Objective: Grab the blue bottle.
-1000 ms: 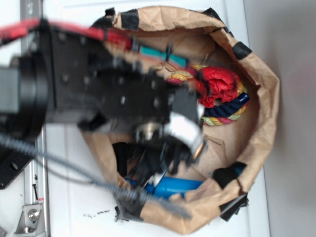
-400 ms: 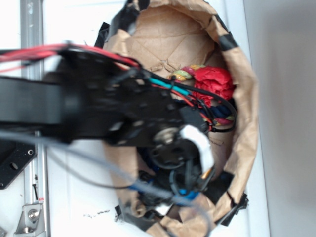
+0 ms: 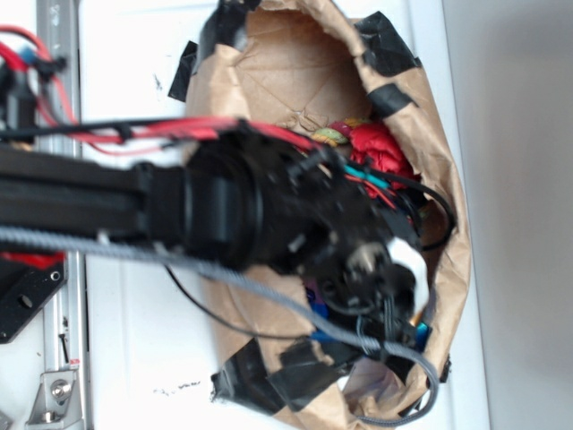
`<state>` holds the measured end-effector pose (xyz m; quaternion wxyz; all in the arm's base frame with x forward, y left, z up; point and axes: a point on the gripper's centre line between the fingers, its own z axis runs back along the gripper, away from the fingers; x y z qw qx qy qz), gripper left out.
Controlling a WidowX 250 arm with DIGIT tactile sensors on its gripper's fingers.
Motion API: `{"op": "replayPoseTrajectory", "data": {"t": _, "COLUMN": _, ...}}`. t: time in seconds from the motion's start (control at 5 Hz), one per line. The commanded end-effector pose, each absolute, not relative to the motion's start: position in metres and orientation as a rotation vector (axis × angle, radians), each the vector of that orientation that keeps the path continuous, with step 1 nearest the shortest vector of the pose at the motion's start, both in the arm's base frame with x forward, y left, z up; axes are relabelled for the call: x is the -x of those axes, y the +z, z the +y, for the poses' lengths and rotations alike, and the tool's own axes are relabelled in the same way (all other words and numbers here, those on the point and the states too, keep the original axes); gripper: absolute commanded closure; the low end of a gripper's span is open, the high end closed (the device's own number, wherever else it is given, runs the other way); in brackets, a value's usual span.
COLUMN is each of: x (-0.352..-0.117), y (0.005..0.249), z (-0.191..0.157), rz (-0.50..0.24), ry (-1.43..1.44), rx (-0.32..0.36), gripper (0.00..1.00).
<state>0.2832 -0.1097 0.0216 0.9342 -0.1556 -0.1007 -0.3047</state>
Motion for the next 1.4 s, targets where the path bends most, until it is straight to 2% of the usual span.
{"op": "replayPoseTrajectory", "data": {"t": 0.0, "x": -0.272, "y": 0.052, "z": -0.077, "rz": -0.205, "ry": -0.562, "rx": 0.081, "gripper": 1.00}}
{"op": "replayPoseTrajectory", "data": {"t": 0.2, "x": -0.274, "y": 0.090, "z": -0.042, "rz": -0.233, "ry": -0.432, "rx": -0.023, "gripper": 1.00}}
{"op": "replayPoseTrajectory", "data": {"t": 0.4, "x": -0.267, "y": 0.142, "z": -0.013, "rz": -0.132, "ry": -0.256, "rx": -0.084, "gripper": 1.00}}
{"op": "replayPoseTrajectory", "data": {"t": 0.6, "x": -0.257, "y": 0.192, "z": -0.009, "rz": -0.178, "ry": -0.147, "rx": -0.132, "gripper": 1.00}}
{"op": "replayPoseTrajectory", "data": {"t": 0.8, "x": -0.253, "y": 0.226, "z": -0.013, "rz": -0.054, "ry": 0.089, "rx": -0.184, "gripper": 0.85}}
{"op": "replayPoseTrajectory", "data": {"t": 1.0, "x": -0.249, "y": 0.216, "z": -0.015, "rz": -0.131, "ry": 0.304, "rx": -0.082, "gripper": 1.00}}
{"op": "replayPoseTrajectory", "data": {"t": 1.2, "x": -0.249, "y": 0.201, "z": -0.016, "rz": -0.131, "ry": 0.336, "rx": -0.096, "gripper": 1.00}}
